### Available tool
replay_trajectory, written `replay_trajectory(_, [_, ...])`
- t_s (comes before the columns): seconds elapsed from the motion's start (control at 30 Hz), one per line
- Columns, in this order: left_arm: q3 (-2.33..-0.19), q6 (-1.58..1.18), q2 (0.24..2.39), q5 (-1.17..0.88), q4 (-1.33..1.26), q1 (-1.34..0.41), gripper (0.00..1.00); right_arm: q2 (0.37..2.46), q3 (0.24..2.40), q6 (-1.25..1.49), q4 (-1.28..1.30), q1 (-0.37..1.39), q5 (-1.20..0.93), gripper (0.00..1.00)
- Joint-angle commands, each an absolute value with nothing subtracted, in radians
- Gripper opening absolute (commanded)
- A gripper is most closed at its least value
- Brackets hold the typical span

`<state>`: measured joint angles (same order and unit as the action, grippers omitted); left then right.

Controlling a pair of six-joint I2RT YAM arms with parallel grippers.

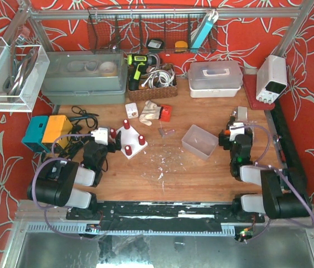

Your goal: Install the large spring

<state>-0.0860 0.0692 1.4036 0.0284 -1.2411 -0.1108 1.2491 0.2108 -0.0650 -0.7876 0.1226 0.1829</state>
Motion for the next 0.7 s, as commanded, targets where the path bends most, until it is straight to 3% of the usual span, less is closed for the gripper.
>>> replay_trajectory(0.0, [-0.100,0.067,1.409,0.044,-1.263,-0.105,0.99,1.372,0.181,-0.061,-1.037,0.115,0.094,0.99])
replay_trajectory(0.67, [-0.100,0.068,1.409,0.044,-1.263,-0.104,0.99,1.405,0.270,-0.001,-0.892,0.111,0.228,0.99])
